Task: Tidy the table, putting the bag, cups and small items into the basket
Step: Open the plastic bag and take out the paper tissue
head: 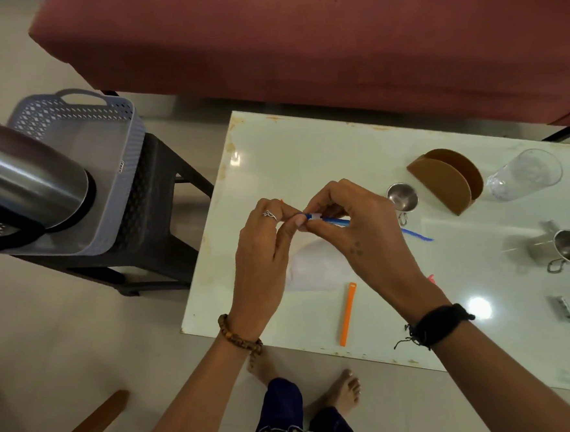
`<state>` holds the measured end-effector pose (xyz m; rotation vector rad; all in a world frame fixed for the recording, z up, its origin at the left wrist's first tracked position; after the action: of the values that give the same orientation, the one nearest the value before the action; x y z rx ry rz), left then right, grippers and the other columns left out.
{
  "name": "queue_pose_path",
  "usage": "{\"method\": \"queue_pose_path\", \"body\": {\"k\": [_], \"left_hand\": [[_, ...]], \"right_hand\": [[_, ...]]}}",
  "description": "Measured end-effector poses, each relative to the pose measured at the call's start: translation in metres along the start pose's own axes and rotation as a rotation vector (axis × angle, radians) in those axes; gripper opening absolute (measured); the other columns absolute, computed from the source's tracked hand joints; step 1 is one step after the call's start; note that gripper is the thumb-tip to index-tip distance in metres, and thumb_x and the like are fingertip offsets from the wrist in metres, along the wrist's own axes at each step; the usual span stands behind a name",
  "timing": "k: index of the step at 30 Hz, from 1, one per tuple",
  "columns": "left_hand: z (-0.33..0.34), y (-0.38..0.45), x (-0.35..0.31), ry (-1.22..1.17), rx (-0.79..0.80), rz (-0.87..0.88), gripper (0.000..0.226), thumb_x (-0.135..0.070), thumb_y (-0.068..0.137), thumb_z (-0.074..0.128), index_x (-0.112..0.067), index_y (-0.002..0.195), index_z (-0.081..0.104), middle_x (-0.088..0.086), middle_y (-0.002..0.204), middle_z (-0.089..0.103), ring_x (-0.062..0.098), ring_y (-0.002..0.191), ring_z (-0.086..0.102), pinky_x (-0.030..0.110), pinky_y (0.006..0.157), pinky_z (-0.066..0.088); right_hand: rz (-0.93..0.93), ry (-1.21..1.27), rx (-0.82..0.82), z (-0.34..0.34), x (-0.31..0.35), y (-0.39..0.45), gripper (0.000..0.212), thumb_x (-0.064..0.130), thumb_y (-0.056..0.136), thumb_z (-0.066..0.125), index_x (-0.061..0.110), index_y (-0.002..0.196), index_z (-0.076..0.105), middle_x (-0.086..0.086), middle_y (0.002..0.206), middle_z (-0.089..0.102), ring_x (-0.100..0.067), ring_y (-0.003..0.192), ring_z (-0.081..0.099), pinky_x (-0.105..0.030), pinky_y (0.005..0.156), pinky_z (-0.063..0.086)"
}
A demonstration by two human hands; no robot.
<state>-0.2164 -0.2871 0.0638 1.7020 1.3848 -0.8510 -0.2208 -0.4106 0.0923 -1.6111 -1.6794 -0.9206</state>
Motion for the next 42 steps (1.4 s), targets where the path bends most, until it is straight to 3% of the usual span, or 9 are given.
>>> {"method": "queue_pose_path", "body": {"k": [3,6,9,15,20,28,34,38,42], "left_hand": [[-0.004,-0.004,-0.006,0.071,-0.063,0.024,0.048,-0.037,0.093,0.038,0.006,0.091,0.060,0.020,0.086,0.063,0.024,0.081,0.057,0.033,0.076,0.047],[-0.026,-0.001,0.005,-0.044,-0.191,-0.037,0.015,-0.016,0.093,0.045,-0.012,0.083,0.057,0.000,0.082,0.057,0.003,0.082,0.052,0.020,0.077,0.043],[-0.057,-0.002,0.035,-0.148,-0.294,-0.245,0.019,-0.015,0.093,0.048,-0.021,0.075,0.051,0.005,0.079,0.052,0.012,0.076,0.050,0.032,0.073,0.043],[-0.073,-0.015,0.047,-0.264,0.026,-0.329,0.024,-0.032,0.086,0.055,-0.017,0.072,0.067,-0.016,0.074,0.069,-0.004,0.075,0.060,0.008,0.072,0.045],[-0.039,-0.013,0.027,0.023,0.275,-0.205,0.003,-0.029,0.080,0.065,-0.029,0.078,0.067,-0.015,0.082,0.068,0.002,0.082,0.061,0.010,0.076,0.044],[-0.012,-0.008,0.031,-0.427,0.065,-0.553,0.030,-0.018,0.089,0.056,-0.029,0.063,0.065,-0.013,0.054,0.067,0.002,0.050,0.063,0.014,0.047,0.051],[0.002,-0.015,0.040,-0.608,0.059,-0.723,0.008,-0.019,0.082,0.064,-0.017,0.075,0.068,-0.006,0.062,0.071,0.006,0.061,0.069,0.014,0.050,0.051],[-0.006,-0.010,0.045,-0.557,0.016,-0.699,0.015,-0.014,0.081,0.066,-0.015,0.067,0.064,-0.008,0.053,0.068,0.005,0.054,0.067,0.014,0.048,0.051],[-0.032,-0.001,0.053,-0.162,-0.134,-0.521,0.023,-0.011,0.080,0.066,-0.020,0.060,0.058,-0.004,0.055,0.062,0.005,0.052,0.062,0.018,0.049,0.054]], "right_hand": [[-0.021,-0.085,0.021,0.002,0.002,-0.002,0.009,0.023,0.080,0.071,0.018,0.080,0.063,0.010,0.078,0.057,-0.003,0.072,0.051,-0.016,0.069,0.039],[-0.047,-0.253,-0.001,-0.006,-0.004,-0.002,0.009,0.025,0.082,0.069,0.020,0.081,0.061,0.012,0.081,0.055,-0.009,0.077,0.047,-0.025,0.067,0.035],[0.063,-0.266,-0.020,-0.021,-0.028,-0.002,0.009,0.022,0.084,0.067,0.019,0.084,0.059,0.008,0.086,0.057,-0.006,0.070,0.046,-0.023,0.063,0.037],[0.080,-0.158,-0.034,-0.020,-0.027,0.002,0.008,0.010,0.083,0.067,0.013,0.084,0.060,0.001,0.086,0.059,-0.003,0.073,0.055,-0.021,0.067,0.047],[0.003,-0.042,0.059,-0.003,-0.004,0.010,0.009,0.000,0.082,0.065,0.008,0.083,0.061,0.001,0.084,0.056,-0.005,0.074,0.057,-0.015,0.071,0.047],[0.188,0.227,-0.020,0.024,0.000,-0.007,0.051,0.012,0.079,0.073,0.021,0.122,0.047,0.009,0.123,0.040,-0.006,0.089,0.059,-0.009,0.073,0.051],[0.309,0.263,0.061,0.043,-0.012,-0.019,0.034,0.012,0.084,0.066,0.017,0.114,0.051,0.002,0.115,0.058,-0.014,0.094,0.062,-0.013,0.076,0.051],[0.228,0.287,0.008,0.033,-0.018,-0.016,0.023,-0.002,0.085,0.057,0.017,0.095,0.049,0.001,0.100,0.062,-0.018,0.092,0.065,-0.012,0.074,0.052],[0.227,0.113,-0.092,0.016,-0.041,-0.014,0.028,-0.009,0.083,0.049,0.019,0.083,0.052,-0.001,0.093,0.059,-0.019,0.092,0.064,-0.029,0.080,0.052]]}}
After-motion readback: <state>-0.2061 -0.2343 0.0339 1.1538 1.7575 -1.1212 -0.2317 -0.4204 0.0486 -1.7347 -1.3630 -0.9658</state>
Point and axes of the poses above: each hand's wrist, its own y-axis towards the middle knuckle, its own z-axis out of the palm, x = y × z, the point moved 5 cm from there along y, towards the middle knuckle
